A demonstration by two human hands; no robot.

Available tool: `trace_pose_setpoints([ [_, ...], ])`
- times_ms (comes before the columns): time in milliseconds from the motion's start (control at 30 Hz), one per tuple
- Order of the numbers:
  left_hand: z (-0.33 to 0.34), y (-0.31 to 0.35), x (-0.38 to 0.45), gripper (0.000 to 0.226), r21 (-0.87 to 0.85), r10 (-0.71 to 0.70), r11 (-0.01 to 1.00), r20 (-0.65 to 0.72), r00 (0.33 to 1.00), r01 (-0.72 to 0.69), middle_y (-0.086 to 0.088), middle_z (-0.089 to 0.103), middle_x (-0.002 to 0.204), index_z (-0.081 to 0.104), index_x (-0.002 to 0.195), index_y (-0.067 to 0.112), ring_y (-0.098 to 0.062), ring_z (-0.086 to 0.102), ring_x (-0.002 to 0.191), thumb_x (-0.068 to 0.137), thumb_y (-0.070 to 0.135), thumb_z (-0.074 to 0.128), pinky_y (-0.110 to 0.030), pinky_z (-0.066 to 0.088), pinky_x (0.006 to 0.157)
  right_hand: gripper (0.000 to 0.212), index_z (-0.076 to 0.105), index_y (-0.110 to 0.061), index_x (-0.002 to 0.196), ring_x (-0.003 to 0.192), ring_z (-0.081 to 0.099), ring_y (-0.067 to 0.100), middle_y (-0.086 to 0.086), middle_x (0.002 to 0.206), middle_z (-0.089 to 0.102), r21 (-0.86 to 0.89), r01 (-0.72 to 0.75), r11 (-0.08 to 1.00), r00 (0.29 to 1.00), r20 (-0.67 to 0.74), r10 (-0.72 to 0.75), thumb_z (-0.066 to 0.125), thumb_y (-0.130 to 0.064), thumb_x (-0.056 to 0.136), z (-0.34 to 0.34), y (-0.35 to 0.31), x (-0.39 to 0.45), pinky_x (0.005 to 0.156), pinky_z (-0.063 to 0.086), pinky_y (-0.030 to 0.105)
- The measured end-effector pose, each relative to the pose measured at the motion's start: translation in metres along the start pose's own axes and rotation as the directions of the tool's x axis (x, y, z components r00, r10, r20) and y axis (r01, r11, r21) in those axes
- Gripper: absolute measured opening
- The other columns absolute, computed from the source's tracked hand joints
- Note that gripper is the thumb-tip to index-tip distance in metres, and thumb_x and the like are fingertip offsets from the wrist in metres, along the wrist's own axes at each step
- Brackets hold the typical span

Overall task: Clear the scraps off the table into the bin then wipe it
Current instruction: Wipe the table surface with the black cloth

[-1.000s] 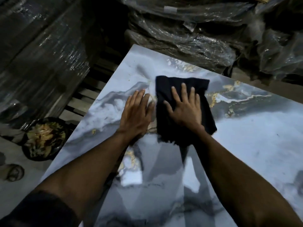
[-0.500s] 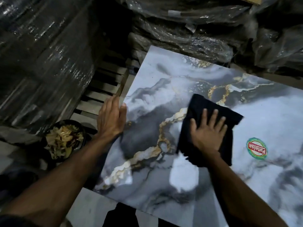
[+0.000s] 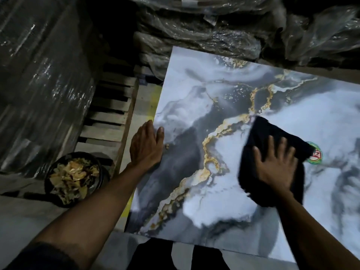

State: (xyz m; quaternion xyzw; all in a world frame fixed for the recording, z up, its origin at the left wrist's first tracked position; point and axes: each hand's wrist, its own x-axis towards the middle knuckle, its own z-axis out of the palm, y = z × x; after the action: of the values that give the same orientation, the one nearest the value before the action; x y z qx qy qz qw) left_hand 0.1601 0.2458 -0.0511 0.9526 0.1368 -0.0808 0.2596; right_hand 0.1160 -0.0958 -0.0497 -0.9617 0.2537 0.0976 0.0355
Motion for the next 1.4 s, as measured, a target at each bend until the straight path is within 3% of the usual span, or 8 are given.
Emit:
trace_pose_setpoints([
  [167, 0.001, 0.002, 0.003, 0.065, -0.004, 0.009, 1.0, -0.006, 1.0, -0.009, -0.012, 0.035, 0.152, 0.026, 0.148, 0.013, -0.03, 0.034, 0.138, 0.098, 0.054, 0.02, -0.043, 0.027, 0.112, 0.073, 0.014, -0.029, 0.156, 0.149, 0.004, 0.041, 0.01, 0.164, 0.003, 0.048, -0.182, 0.982, 0.983, 0.02, 0.182, 0.017, -0.067, 0.094, -0.003, 0.023, -0.008, 0.119, 0.003, 0.053],
  [333, 0.0, 0.005, 0.002, 0.065, -0.003, -0.014, 1.0, 0.003, 1.0, 0.014, -0.013, 0.038, 0.149, 0.026, 0.148, 0.014, -0.032, 0.036, 0.136, 0.098, 0.055, 0.022, -0.043, 0.029, 0.109, 0.078, 0.025, -0.024, 0.154, 0.146, 0.013, 0.048, 0.016, 0.162, 0.015, 0.026, 0.109, 0.994, 0.994, 0.002, -0.109, 0.015, -0.063, 0.087, 0.007, -0.094, -0.048, 0.117, 0.009, 0.058],
  [533, -0.001, 0.004, 0.002, 0.063, -0.007, -0.025, 1.0, -0.008, 1.0, 0.025, -0.01, 0.034, 0.153, 0.026, 0.15, 0.016, -0.03, 0.033, 0.139, 0.099, 0.054, 0.017, -0.044, 0.025, 0.113, 0.069, 0.007, -0.035, 0.155, 0.15, -0.006, 0.037, 0.005, 0.164, -0.005, -0.035, 0.409, 0.912, 0.911, 0.065, -0.406, 0.02, -0.064, 0.095, 0.015, -0.147, -0.055, 0.12, -0.004, 0.051],
  [700, 0.002, 0.003, 0.002, 0.062, 0.001, -0.033, 0.999, -0.03, 0.999, 0.033, -0.01, 0.038, 0.15, 0.029, 0.147, 0.017, -0.03, 0.037, 0.136, 0.099, 0.054, 0.017, -0.044, 0.027, 0.11, 0.078, 0.016, -0.033, 0.155, 0.15, 0.005, 0.037, 0.006, 0.165, 0.005, 0.002, 0.128, 0.992, 0.992, -0.013, -0.128, 0.014, -0.07, 0.087, 0.009, -0.039, -0.031, 0.121, 0.005, 0.052],
  [867, 0.004, 0.004, 0.002, 0.06, 0.037, -0.02, 0.999, -0.045, 0.999, 0.021, -0.014, 0.044, 0.142, 0.033, 0.142, 0.015, -0.034, 0.043, 0.128, 0.099, 0.055, 0.02, -0.046, 0.033, 0.103, 0.085, 0.012, -0.032, 0.156, 0.15, 0.001, 0.037, 0.006, 0.165, 0.0, 0.038, -0.06, 0.998, 0.998, 0.031, 0.058, 0.007, -0.072, 0.082, 0.002, 0.022, -0.033, 0.12, 0.001, 0.05],
  [1067, 0.006, 0.004, 0.005, 0.058, 0.064, -0.022, 0.998, -0.066, 0.998, 0.026, -0.017, 0.052, 0.133, 0.04, 0.135, 0.013, -0.036, 0.05, 0.121, 0.099, 0.054, 0.023, -0.046, 0.038, 0.1, 0.073, 0.034, -0.024, 0.151, 0.143, 0.022, 0.049, 0.017, 0.159, 0.024, 0.016, 0.207, 0.978, 0.978, -0.03, -0.206, 0.026, -0.063, 0.089, 0.023, -0.075, -0.097, 0.116, 0.017, 0.06],
  [1233, 0.002, 0.005, 0.002, 0.052, 0.04, 0.013, 0.999, -0.111, 0.994, -0.009, -0.018, 0.057, 0.124, 0.048, 0.122, 0.011, -0.037, 0.053, 0.114, 0.099, 0.05, 0.022, -0.045, 0.04, 0.095, 0.073, 0.016, -0.032, 0.155, 0.149, 0.002, 0.042, 0.008, 0.164, 0.003, 0.002, 0.443, 0.897, 0.896, 0.04, -0.442, 0.024, -0.066, 0.091, 0.032, -0.131, -0.123, 0.119, 0.0, 0.055],
  [1400, -0.001, 0.006, -0.004, 0.059, -0.009, -0.003, 1.0, -0.134, 0.991, 0.002, -0.017, 0.058, 0.123, 0.047, 0.124, 0.013, -0.037, 0.055, 0.112, 0.097, 0.054, 0.014, -0.046, 0.043, 0.095, 0.077, 0.02, -0.034, 0.154, 0.149, 0.009, 0.039, 0.005, 0.164, 0.01, 0.002, 0.209, 0.978, 0.978, -0.01, -0.209, 0.017, -0.072, 0.087, 0.025, -0.049, -0.096, 0.119, 0.006, 0.054],
])
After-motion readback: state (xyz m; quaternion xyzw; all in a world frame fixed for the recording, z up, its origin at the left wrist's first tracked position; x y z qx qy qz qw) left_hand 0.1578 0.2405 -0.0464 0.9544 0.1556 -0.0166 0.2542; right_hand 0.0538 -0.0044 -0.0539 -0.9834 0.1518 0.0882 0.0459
